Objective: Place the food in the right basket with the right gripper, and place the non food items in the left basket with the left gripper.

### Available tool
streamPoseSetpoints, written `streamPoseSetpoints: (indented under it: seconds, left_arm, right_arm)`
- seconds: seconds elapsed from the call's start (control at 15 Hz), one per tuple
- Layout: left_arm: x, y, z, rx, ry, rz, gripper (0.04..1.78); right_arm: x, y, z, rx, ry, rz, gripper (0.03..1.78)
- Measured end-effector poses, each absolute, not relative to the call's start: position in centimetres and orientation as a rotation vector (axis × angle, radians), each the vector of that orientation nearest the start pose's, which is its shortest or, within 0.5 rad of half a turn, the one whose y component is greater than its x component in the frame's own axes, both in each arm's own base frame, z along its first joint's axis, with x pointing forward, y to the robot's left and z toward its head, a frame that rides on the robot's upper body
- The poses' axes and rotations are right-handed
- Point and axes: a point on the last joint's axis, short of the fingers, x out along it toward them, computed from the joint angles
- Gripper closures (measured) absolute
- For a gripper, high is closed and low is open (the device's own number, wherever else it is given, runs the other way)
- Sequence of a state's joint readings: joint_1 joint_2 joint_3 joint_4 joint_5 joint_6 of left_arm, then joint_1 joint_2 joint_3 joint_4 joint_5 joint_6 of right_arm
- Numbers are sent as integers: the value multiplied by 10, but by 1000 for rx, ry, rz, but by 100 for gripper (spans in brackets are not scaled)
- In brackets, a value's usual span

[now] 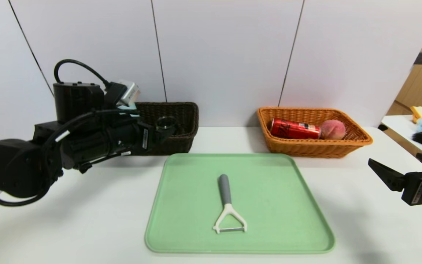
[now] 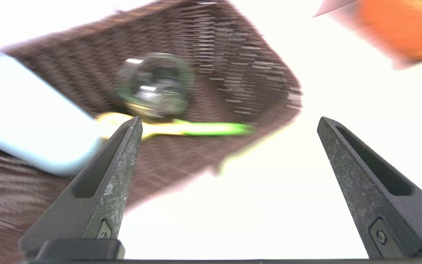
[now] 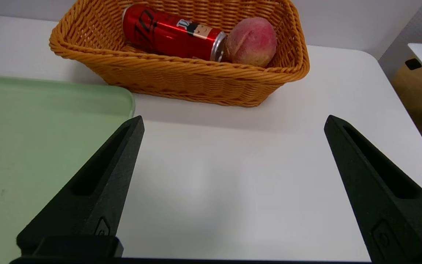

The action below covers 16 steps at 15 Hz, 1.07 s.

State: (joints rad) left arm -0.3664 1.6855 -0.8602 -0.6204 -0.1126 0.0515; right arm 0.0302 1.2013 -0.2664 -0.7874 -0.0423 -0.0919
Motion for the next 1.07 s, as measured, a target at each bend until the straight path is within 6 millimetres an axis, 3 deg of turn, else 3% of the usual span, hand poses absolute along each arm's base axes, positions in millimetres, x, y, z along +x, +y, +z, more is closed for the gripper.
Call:
streamPoseSetpoints:
  seconds: [0.2, 0.4, 0.73, 1.07]
  left_arm:
    - [248, -138, 183, 14, 129, -562, 14]
    - [224, -157, 166, 15, 142, -616, 13]
    - [214, -178, 152, 39, 189, -692, 13]
    - [217, -198, 137, 44, 190, -740, 13]
  right_arm:
    - [158, 4, 174, -93, 93, 10, 11]
    - [157, 4, 176, -90, 56, 10, 11]
    - [155, 4, 176, -86, 36, 13, 11]
    - [154, 4, 174, -84, 31, 22, 11]
